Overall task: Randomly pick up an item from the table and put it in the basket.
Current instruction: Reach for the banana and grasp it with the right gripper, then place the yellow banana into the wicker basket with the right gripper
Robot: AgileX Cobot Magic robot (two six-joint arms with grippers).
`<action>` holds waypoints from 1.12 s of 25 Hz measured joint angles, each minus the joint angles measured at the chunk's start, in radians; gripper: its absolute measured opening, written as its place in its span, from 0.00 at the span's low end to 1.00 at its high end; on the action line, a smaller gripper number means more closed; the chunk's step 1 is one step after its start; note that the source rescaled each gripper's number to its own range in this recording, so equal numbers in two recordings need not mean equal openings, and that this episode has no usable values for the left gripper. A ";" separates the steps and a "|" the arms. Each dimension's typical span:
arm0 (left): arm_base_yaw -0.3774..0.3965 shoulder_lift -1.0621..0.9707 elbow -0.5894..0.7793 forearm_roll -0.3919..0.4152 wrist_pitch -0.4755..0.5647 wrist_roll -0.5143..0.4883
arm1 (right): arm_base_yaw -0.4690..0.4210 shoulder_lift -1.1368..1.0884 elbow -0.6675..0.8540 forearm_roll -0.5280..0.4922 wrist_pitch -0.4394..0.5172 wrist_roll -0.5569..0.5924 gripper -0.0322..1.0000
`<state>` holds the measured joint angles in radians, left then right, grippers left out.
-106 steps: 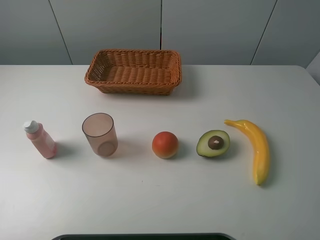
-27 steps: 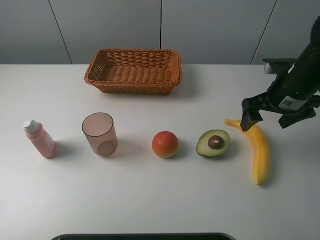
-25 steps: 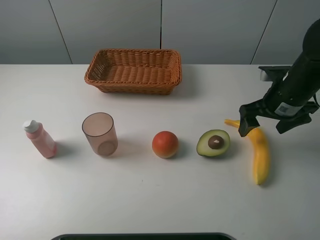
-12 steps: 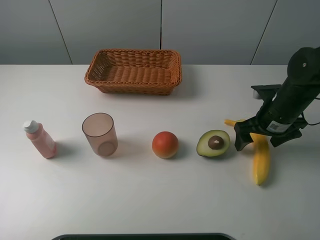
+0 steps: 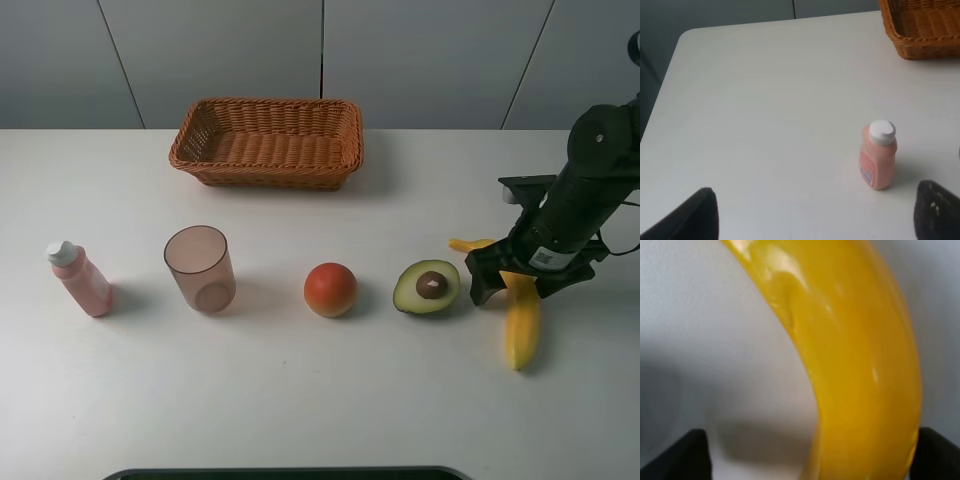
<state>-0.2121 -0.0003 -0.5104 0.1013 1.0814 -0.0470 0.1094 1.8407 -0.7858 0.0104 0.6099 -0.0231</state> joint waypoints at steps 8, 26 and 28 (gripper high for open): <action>0.000 0.000 0.000 0.000 0.000 0.000 | 0.000 0.000 0.000 0.000 -0.002 0.000 0.30; 0.000 0.000 0.000 0.000 0.000 0.000 | 0.000 0.000 0.000 0.000 -0.002 0.000 0.03; 0.000 0.000 0.000 0.000 0.000 0.000 | 0.000 0.000 0.000 0.000 -0.002 0.000 0.03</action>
<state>-0.2121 -0.0003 -0.5104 0.1013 1.0814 -0.0470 0.1094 1.8407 -0.7858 0.0104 0.6077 -0.0231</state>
